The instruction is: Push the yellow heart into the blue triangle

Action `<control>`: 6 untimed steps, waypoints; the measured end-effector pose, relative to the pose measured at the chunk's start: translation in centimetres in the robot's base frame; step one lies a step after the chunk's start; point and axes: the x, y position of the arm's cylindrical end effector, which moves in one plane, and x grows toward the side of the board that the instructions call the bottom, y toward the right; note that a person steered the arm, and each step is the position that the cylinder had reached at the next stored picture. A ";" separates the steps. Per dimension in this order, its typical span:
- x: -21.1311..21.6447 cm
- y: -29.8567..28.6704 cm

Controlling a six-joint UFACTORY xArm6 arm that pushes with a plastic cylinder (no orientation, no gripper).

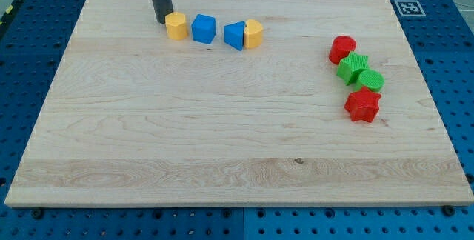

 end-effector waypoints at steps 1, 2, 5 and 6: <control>-1.3 -1.6; -6.1 0.9; -4.4 22.3; -0.3 24.9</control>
